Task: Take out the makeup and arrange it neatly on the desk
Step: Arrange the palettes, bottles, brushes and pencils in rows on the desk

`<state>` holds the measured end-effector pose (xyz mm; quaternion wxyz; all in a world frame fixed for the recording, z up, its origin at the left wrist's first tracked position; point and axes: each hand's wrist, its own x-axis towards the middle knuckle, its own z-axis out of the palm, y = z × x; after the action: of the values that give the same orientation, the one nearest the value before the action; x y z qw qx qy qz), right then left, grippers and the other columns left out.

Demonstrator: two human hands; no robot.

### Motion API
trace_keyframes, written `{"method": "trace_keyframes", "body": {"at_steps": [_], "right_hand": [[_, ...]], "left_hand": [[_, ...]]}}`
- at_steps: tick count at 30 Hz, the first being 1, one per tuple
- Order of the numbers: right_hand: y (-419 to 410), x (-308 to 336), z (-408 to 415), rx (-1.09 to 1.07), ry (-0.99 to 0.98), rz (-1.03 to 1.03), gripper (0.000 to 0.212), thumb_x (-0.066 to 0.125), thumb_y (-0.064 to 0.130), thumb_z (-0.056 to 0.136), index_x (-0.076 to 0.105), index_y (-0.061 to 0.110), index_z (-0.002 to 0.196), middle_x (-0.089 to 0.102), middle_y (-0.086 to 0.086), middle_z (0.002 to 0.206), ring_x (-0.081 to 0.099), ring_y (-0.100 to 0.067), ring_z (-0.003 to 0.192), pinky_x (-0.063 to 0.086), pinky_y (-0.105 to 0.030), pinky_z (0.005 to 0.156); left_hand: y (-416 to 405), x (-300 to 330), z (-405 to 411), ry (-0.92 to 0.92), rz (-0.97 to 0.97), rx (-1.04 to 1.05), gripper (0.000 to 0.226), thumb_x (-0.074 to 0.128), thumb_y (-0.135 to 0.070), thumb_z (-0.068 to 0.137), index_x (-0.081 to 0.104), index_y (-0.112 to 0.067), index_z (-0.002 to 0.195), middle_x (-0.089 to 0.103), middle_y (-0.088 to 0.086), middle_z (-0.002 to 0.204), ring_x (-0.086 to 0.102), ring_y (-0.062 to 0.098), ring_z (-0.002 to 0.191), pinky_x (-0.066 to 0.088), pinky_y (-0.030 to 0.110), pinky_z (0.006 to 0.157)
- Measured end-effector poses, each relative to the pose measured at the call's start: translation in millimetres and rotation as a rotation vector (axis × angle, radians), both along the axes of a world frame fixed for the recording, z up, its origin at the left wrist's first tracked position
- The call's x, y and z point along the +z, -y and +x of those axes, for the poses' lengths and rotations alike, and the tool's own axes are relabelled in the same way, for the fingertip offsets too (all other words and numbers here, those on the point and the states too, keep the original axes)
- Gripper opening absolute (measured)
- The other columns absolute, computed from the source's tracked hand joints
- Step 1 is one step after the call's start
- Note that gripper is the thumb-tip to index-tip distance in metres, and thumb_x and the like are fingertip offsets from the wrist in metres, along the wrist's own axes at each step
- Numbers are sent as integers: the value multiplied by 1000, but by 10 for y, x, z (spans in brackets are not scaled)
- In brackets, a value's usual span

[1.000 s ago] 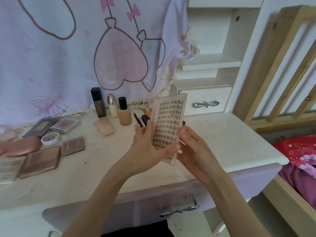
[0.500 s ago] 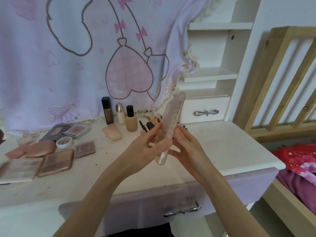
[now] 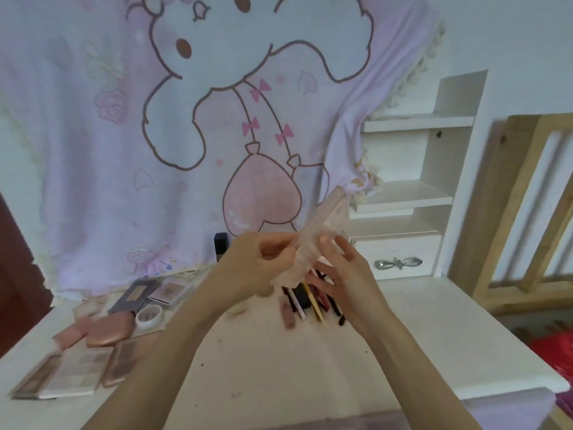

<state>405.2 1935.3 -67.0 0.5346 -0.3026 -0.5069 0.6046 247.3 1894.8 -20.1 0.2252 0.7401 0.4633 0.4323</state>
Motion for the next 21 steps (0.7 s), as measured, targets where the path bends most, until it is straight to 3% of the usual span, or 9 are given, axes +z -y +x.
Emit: {"method": "trace_keyframes", "body": {"at_steps": [2,4,6,9,14,17,21], "right_hand": [[-49,176,-81,2,-21,5,92,70,49,63,34,18,142,66,-3,118,63,-17,108,50,-38,96],[-84,293,-163,16,-35,23,92,70,49,63,34,19,141,64,-4,121,62,-17,110,48,-41,98],[-106,368,-230,36,-41,55,84,72,49,62,41,22,135,65,-2,120,63,-14,109,48,-40,97],[-173,447,-284,67,-111,48,93,74,47,62,32,27,142,61,-2,126,60,-14,114,44,-45,101],[-324,539,-301,115,-206,44,96,69,47,69,23,14,146,58,-10,129,54,-24,121,46,-51,97],[-397,570,-298,76,-193,71,92,68,47,68,27,15,144,63,-5,123,58,-21,117,50,-48,94],[-443,589,-298,-38,-86,108,95,71,52,61,31,25,143,58,-1,128,60,-13,112,51,-43,94]], "left_hand": [[-33,139,-13,-45,63,8,14,55,-52,74,64,-55,85,68,-31,86,65,-6,83,47,6,72],[-74,249,-22,-104,126,46,11,54,-51,75,60,-52,84,64,-36,83,62,-11,82,44,2,70],[-118,331,-40,-138,166,89,5,54,-47,79,58,-47,81,64,-35,80,61,-11,80,46,3,69],[-163,470,-72,-215,187,126,8,49,-48,82,55,-42,79,66,-24,80,63,-6,80,51,12,71],[-214,645,-93,-488,249,111,28,39,-41,94,57,-22,105,68,-3,93,65,12,84,54,32,78],[-282,659,-79,-647,332,147,28,30,-38,98,50,-21,108,62,-5,88,61,13,76,49,26,72],[-350,629,-47,-642,370,203,32,24,-34,99,46,-19,117,53,-8,85,54,12,70,41,21,65]]}}
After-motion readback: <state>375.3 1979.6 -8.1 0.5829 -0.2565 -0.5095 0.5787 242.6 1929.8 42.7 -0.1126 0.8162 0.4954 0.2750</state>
